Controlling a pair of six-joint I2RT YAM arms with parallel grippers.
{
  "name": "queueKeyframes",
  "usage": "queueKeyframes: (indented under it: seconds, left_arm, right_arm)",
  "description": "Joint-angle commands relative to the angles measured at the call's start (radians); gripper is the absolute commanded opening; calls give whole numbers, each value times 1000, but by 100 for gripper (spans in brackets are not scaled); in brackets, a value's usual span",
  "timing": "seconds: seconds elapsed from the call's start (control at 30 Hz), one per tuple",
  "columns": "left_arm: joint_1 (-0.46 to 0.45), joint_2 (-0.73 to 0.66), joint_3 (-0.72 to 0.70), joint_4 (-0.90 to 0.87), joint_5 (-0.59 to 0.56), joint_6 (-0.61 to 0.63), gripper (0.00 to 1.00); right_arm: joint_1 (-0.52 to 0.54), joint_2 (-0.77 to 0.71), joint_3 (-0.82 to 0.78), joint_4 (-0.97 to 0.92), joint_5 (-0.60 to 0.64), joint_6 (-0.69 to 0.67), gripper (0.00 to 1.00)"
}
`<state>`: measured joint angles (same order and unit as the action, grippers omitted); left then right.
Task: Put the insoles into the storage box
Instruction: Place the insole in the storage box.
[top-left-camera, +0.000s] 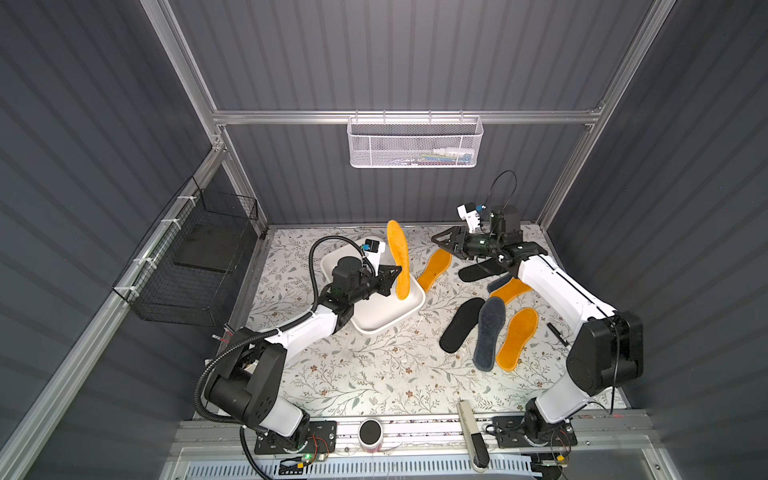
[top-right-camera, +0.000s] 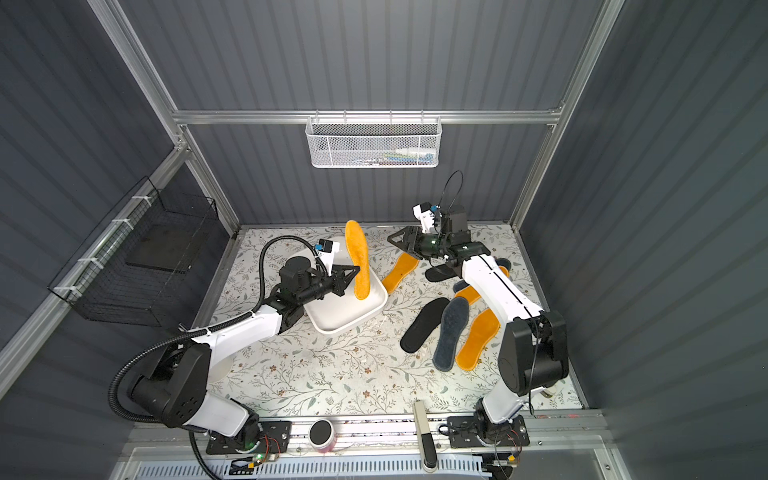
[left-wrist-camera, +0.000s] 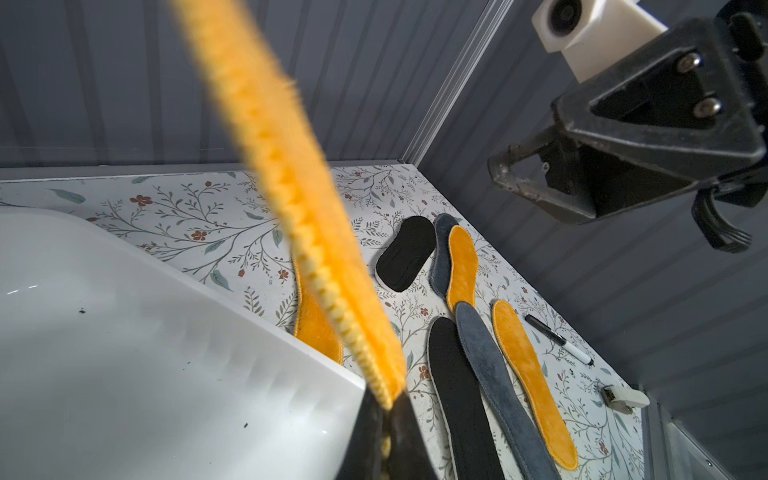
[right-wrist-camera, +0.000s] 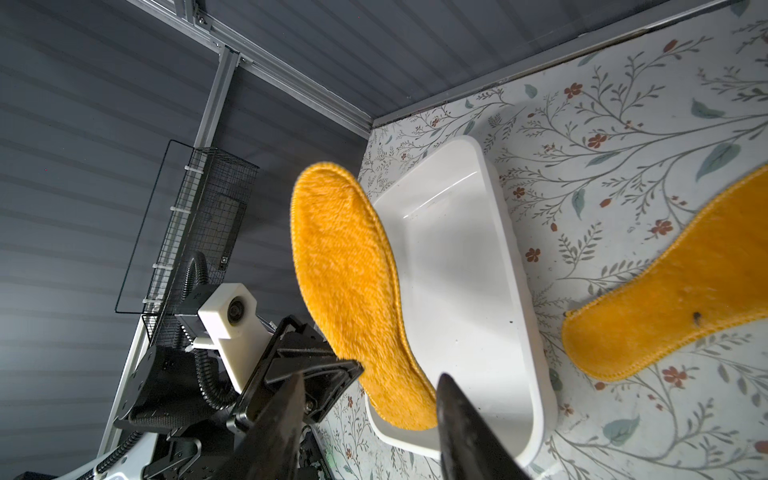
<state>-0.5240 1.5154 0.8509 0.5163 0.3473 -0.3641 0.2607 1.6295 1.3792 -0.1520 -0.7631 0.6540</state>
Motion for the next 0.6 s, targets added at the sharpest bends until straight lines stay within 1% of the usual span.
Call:
queueKeyframes:
  seconds: [0.0, 0.03, 0.17, 0.3, 0.43, 0.57]
  left_arm:
    - [-4, -26, -17, -3, -10, -11, 0]
    - [-4, -26, -20, -5, -44, -11, 0]
    - [-3, -34, -29, -33, -91, -9, 0]
    - [5, -42, -13, -135, -181, -16, 0]
    - [44, -35, 12, -234, -246, -78, 0]
    - [96, 2, 70, -338, -251, -145, 0]
  right_arm:
    - [-9, -37, -21, 11, -9, -14, 53]
    - [-9, -41, -24, 11, -8, -14, 54]
    - [-14, -57, -46, 10, -9, -13, 56]
    - [-17, -62, -66, 0, -16, -14, 57]
    - [-16, -68, -80, 0, -24, -9, 57]
    - [-16, -79, -90, -6, -27, 6, 57]
